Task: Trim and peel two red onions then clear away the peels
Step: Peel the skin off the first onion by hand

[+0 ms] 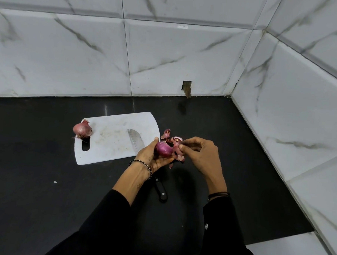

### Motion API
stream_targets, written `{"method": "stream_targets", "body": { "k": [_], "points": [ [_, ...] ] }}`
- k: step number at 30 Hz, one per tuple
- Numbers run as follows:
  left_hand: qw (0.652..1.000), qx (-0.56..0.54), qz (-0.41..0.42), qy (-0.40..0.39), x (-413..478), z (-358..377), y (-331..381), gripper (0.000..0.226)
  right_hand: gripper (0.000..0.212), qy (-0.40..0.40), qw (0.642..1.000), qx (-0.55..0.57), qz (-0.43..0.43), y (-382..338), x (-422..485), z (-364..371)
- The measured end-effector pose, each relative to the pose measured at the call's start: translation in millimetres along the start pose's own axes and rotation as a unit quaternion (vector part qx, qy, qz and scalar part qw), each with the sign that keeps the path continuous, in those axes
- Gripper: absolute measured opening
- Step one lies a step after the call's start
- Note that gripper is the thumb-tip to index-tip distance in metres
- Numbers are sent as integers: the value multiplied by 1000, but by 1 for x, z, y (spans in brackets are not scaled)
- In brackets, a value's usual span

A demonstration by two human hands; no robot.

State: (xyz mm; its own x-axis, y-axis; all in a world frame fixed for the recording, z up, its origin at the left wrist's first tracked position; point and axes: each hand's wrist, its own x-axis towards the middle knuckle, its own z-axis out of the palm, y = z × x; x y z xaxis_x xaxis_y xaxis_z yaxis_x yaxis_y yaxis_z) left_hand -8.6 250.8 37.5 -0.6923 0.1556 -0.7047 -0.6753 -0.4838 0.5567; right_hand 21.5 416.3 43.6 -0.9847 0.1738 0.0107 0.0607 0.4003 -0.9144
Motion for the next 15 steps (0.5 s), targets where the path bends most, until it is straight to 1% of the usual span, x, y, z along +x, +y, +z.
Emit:
{"method": "stream_targets", "body": {
  "k": [3, 5, 7, 9, 12, 15],
  "points": [
    [1000, -5, 7, -27, -4, 2, -2, 39, 11, 23, 999, -43, 3, 2, -2, 4],
    [999, -8, 10, -34, -5, 3, -3, 49, 15, 25, 998, -63, -2, -1, -4, 5],
    [999, -23, 5, -37, -6, 4, -2, 53, 16, 22, 997, -69, -10, -6, -6, 5],
    [998, -40, 2, -44, -6, 4, -1, 54, 15, 21, 997, -74, -30, -12, -9, 6],
    [997, -54, 10, -60, -6, 2, -1, 48, 14, 32, 993, -82, -73, -18, -15, 9],
    [996, -49, 14, -71, -4, -1, 3, 52, 14, 37, 990, -88, -100, -19, -19, 11]
  ]
}}
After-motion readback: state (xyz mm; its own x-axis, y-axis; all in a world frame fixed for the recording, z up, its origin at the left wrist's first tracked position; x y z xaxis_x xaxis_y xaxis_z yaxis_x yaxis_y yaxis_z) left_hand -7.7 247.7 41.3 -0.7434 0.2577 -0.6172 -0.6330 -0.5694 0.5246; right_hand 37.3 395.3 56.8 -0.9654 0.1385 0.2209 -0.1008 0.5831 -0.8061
